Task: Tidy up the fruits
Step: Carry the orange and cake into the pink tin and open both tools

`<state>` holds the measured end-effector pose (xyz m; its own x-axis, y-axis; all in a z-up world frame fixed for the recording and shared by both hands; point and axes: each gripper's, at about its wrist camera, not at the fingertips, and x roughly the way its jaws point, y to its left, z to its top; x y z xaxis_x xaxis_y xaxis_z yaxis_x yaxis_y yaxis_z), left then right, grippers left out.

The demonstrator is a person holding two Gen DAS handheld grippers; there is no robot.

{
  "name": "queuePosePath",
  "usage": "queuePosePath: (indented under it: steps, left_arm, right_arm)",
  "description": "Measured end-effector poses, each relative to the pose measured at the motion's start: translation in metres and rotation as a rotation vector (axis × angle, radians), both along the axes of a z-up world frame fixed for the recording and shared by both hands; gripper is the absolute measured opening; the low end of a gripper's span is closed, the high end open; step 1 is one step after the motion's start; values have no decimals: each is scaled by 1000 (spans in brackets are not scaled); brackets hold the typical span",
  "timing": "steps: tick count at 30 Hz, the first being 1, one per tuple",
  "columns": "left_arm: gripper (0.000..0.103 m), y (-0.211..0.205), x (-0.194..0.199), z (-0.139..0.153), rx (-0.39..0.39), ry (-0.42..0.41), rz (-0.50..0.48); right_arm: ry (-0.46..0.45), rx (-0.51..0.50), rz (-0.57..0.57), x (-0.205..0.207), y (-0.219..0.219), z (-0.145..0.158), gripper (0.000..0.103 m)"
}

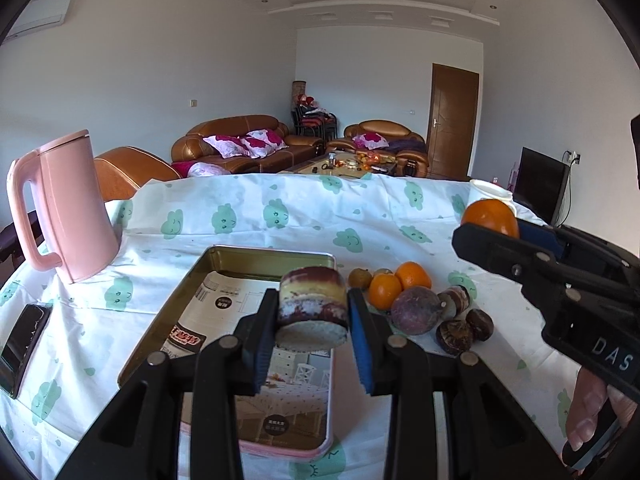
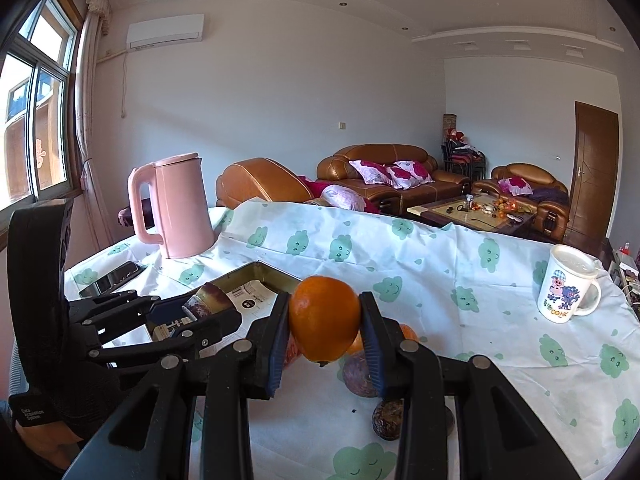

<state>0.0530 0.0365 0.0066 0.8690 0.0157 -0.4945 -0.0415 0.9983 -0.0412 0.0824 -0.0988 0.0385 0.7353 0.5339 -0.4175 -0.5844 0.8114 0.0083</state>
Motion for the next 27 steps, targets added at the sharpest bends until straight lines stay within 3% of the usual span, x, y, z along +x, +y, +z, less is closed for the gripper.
queuePosePath:
  steps: [14,27]
  left_arm:
    - [36,53,25,-11,28,59,98]
    - [36,73,34,-33,67,135,133]
  right_arm:
    - [101,-36,105,32,75,-27,36]
    - [174,-116,131,45,102,-61,36]
